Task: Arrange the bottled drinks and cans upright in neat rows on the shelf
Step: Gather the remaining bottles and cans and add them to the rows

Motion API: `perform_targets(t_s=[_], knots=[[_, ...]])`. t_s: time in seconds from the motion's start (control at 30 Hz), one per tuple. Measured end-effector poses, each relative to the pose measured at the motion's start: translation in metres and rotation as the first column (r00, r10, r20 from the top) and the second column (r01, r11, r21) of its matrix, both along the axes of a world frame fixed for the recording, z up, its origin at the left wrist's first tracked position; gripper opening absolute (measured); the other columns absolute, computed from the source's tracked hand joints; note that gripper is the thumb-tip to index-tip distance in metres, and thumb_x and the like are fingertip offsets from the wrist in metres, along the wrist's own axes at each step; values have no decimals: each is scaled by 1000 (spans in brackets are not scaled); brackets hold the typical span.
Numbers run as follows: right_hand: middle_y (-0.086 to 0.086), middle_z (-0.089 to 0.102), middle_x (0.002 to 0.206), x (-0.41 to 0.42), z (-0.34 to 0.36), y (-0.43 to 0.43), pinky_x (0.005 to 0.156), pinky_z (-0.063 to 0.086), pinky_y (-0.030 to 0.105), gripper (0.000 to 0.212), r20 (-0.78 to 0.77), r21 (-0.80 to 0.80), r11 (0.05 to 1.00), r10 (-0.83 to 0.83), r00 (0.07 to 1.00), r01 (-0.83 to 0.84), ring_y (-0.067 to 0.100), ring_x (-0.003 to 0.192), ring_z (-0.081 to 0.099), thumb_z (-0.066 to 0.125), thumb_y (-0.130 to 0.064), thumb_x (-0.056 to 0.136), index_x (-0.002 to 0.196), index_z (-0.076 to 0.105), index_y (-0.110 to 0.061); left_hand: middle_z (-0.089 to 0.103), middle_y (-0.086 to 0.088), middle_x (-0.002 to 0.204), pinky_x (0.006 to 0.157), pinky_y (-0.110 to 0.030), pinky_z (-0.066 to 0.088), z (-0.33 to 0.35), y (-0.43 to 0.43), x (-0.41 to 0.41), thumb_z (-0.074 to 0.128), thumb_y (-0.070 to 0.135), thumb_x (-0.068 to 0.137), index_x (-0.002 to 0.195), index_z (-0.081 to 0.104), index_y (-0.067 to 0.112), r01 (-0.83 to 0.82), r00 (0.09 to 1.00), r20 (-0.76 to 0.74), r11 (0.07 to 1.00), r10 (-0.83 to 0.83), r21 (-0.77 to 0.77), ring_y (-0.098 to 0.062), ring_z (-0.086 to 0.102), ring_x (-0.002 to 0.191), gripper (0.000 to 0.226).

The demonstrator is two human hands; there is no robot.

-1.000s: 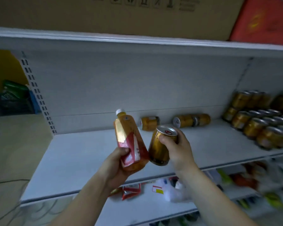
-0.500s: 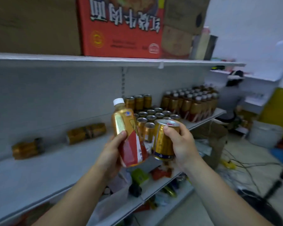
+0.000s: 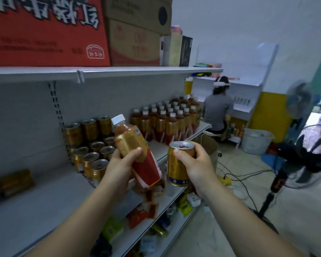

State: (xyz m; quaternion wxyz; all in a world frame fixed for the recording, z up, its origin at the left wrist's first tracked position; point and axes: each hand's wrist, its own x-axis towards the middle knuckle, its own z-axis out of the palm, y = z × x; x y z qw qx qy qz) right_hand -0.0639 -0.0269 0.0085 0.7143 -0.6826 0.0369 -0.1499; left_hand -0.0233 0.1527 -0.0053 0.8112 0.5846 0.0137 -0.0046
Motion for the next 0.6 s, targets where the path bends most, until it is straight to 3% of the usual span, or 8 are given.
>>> perform_targets(t_s=[0.1, 0.27, 0.4, 0.5, 0.6], knots=[[-2, 62, 106, 46, -3, -16, 66, 48, 24, 31, 23, -35, 999, 31, 999, -30, 11, 91, 61, 72, -21, 84, 110, 57, -28, 67, -6, 109, 90, -48, 50, -3, -13, 49, 67, 20, 83, 110, 57, 26, -49, 998, 48, 995, 45, 85, -25, 64, 98, 29], [-3, 62, 108, 132, -10, -29, 66, 49, 21, 36, -1, -71, 991, 111, 994, -111, 10, 92, 62, 75, -22, 82, 112, 56, -28, 66, 10, 101, 83, -37, 47, -8, -17, 128, 74, 27, 77, 106, 57, 33, -119, 987, 129, 969, 92, 217, -13, 61, 97, 34], [-8, 61, 105, 197, -12, -25, 69, 47, 22, 34, -30, -120, 972, 199, 980, -201, 8, 92, 60, 77, -23, 80, 104, 54, -34, 68, 6, 107, 79, -39, 52, -6, -6, 173, 83, 35, 62, 118, 55, 28, -197, 978, 120, 935, 168, 294, -18, 64, 99, 63], [-8, 59, 109, 242, -14, -12, 76, 46, 20, 45, -46, -150, 952, 263, 964, -267, 7, 96, 58, 78, -25, 79, 116, 53, -28, 70, 6, 97, 70, -30, 51, -6, 10, 193, 78, 18, 73, 109, 60, 25, -290, 956, 147, 899, 254, 327, -14, 67, 90, 40], [-15, 59, 99, 285, -15, 8, 64, 44, 7, 34, -20, -188, 907, 380, 925, -377, -4, 86, 56, 76, -20, 81, 103, 53, -33, 70, 7, 90, 61, -24, 52, -8, 22, 209, 74, 9, 77, 95, 57, 31, -378, 925, 183, 862, 334, 338, -5, 68, 77, 33]])
